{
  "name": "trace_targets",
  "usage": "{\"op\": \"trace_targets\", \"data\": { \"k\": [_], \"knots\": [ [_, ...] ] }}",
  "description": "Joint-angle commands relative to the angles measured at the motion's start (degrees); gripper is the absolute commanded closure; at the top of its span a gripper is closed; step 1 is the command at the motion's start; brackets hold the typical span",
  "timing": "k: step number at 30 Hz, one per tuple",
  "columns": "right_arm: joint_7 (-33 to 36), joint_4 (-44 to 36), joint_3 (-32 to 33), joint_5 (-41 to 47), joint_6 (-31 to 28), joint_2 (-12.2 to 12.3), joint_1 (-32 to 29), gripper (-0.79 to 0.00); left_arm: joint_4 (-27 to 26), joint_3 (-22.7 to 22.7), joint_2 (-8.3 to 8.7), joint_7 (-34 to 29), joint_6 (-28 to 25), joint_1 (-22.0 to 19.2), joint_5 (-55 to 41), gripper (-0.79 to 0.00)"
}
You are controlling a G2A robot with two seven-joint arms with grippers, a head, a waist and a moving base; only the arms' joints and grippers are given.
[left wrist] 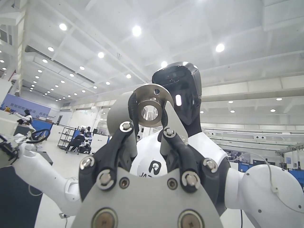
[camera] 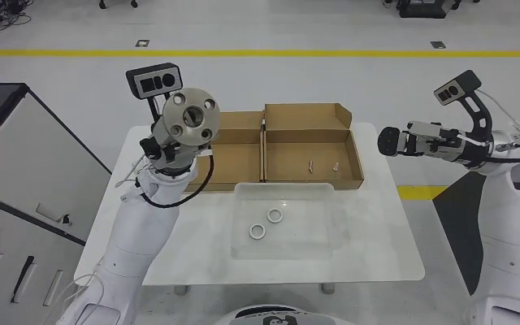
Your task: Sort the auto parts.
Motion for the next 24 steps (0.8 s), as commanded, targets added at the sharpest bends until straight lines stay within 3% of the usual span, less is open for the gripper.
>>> {"op": "trace_targets", "data": {
  "k": [1,6,14,19,24],
  "knots": [
    [0.0,0.0,0.0,0.0,0.0,0.0,0.0,-0.785,0.6,-0.4,-0.04,1.8,0.4,0.2,2.4,0.0],
    [0.0,0.0,0.0,0.0,0.0,0.0,0.0,-0.785,2.1,-1.8,0.03,7.4,3.1,0.5,11.3,0.0],
    [0.0,0.0,0.0,0.0,0.0,0.0,0.0,-0.785,1.9,-3.8,0.28,19.6,11.0,0.8,35.8,0.0],
    [0.0,0.0,0.0,0.0,0.0,0.0,0.0,-0.785,1.4,-4.4,0.57,23.4,16.3,1.0,49.8,0.0],
    [0.0,0.0,0.0,0.0,0.0,0.0,0.0,-0.785,1.6,-4.5,1.06,23.1,21.3,1.1,61.3,0.0]
  ]
}}
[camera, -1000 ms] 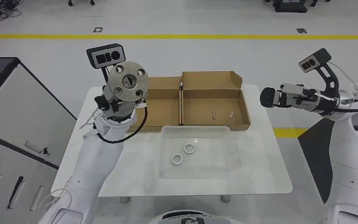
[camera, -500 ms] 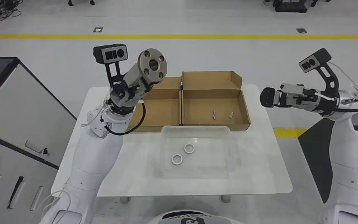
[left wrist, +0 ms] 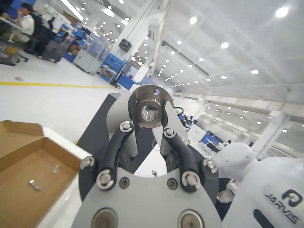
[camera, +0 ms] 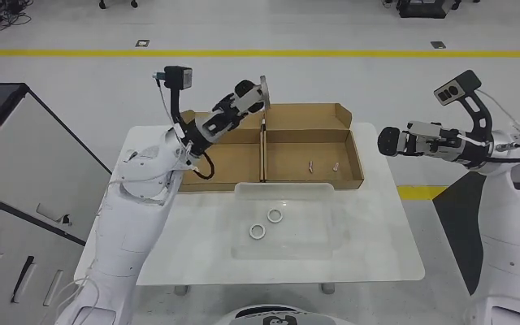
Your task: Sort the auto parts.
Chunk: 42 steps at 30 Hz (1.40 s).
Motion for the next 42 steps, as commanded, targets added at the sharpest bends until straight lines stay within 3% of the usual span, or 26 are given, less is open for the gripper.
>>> {"op": "trace_targets", "data": {
  "k": [1,12,22,33,42],
  "knots": [
    [0.0,0.0,0.0,0.0,0.0,0.0,0.0,-0.785,0.2,0.0,0.25,-0.5,2.5,0.0,6.2,0.0],
    [0.0,0.0,0.0,0.0,0.0,0.0,0.0,-0.785,1.4,2.3,1.06,-2.9,11.1,-0.5,26.6,0.0],
    [0.0,0.0,0.0,0.0,0.0,0.0,0.0,-0.785,7.7,8.2,0.79,-4.3,13.6,-7.3,41.9,0.0],
    [0.0,0.0,0.0,0.0,0.0,0.0,0.0,-0.785,25.2,18.0,-1.19,-3.4,14.9,-17.8,54.5,0.0],
    [0.0,0.0,0.0,0.0,0.0,0.0,0.0,-0.785,39.4,24.4,-3.53,-2.7,16.8,-23.9,60.7,0.0]
  ]
}}
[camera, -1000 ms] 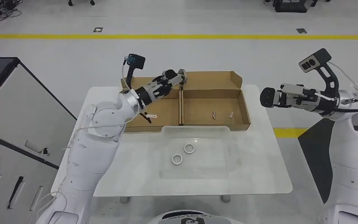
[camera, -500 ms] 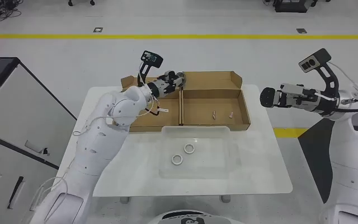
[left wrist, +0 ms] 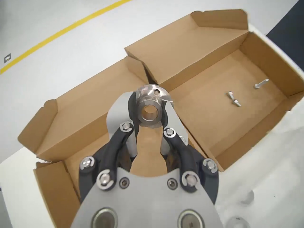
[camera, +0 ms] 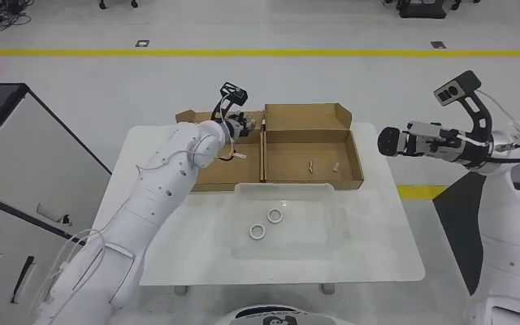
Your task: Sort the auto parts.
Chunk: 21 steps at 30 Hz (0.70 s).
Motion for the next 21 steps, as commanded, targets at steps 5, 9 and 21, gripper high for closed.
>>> {"op": "trace_targets", "data": {
  "k": [5,9,21],
  "knots": [
    [0.0,0.0,0.0,0.0,0.0,0.0,0.0,-0.785,6.5,2.0,-1.19,0.0,1.2,-2.1,1.6,0.0],
    [0.0,0.0,0.0,0.0,0.0,0.0,0.0,-0.785,7.9,1.8,-1.35,-0.8,0.8,-1.9,1.4,0.0],
    [0.0,0.0,0.0,0.0,0.0,0.0,0.0,-0.785,8.3,1.0,-0.49,-4.3,-1.8,1.2,5.5,0.0]
  ]
}}
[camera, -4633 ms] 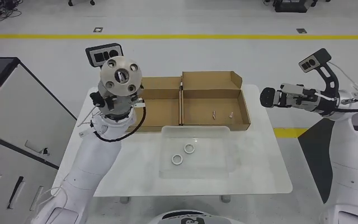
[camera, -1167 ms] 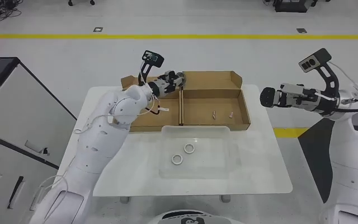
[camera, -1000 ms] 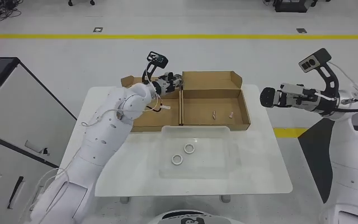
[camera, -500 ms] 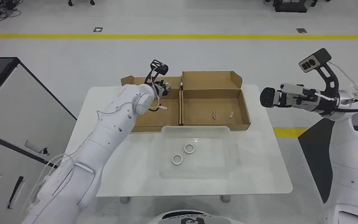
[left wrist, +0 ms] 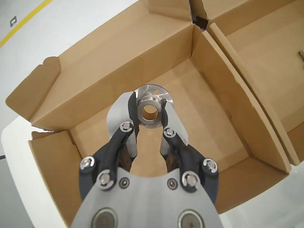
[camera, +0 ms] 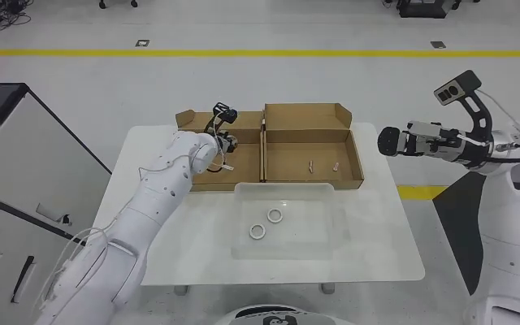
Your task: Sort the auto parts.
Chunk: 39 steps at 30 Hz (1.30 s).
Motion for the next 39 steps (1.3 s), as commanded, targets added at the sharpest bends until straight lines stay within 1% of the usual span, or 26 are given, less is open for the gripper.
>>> {"op": "trace_targets", "data": {
  "k": [1,8,18,19,22,25,26,27,28,29,30,35,39],
  "knots": [
    [0.0,0.0,0.0,0.0,0.0,0.0,0.0,-0.785,0.0,0.6,-0.1,-0.5,-0.3,0.5,0.9,0.0],
    [0.0,0.0,0.0,0.0,0.0,0.0,0.0,-0.785,1.8,3.1,-1.17,-1.7,-1.2,1.0,1.7,0.0],
    [0.0,0.0,0.0,0.0,0.0,0.0,0.0,-0.785,5.4,5.6,-2.92,-1.4,-1.0,-0.5,2.9,0.0],
    [0.0,0.0,0.0,0.0,0.0,0.0,0.0,-0.785,5.8,5.7,-3.08,-1.4,-0.9,-0.6,2.8,-0.086],
    [0.0,0.0,0.0,0.0,0.0,0.0,0.0,-0.785,6.9,6.0,-3.47,-1.2,-1.2,-1.0,2.8,-0.154],
    [0.0,0.0,0.0,0.0,0.0,0.0,0.0,-0.785,8.2,6.1,-3.79,-1.2,-1.4,-1.3,2.6,-0.271],
    [0.0,0.0,0.0,0.0,0.0,0.0,0.0,-0.785,8.5,6.1,-3.89,-1.2,-1.5,-1.5,2.5,-0.348],
    [0.0,0.0,0.0,0.0,0.0,0.0,0.0,-0.785,8.7,6.0,-3.99,-1.0,-1.5,-1.5,2.3,-0.379],
    [0.0,0.0,0.0,0.0,0.0,0.0,0.0,-0.785,8.8,5.9,-4.06,-0.6,-1.5,-1.7,2.2,-0.529],
    [0.0,0.0,0.0,0.0,0.0,0.0,0.0,-0.785,8.9,5.7,-4.1,-0.1,-1.4,-1.8,2.1,-0.77],
    [0.0,0.0,0.0,0.0,0.0,0.0,0.0,-0.785,9.0,5.5,-4.12,0.1,-1.4,-2.0,2.1,-0.785],
    [0.0,0.0,0.0,0.0,0.0,0.0,0.0,-0.785,7.3,3.6,-3.83,0.6,-1.4,-2.4,1.3,-0.785],
    [0.0,0.0,0.0,0.0,0.0,0.0,0.0,-0.785,2.1,1.0,-2.84,0.1,-2.0,-1.8,1.5,-0.785]
  ]
}}
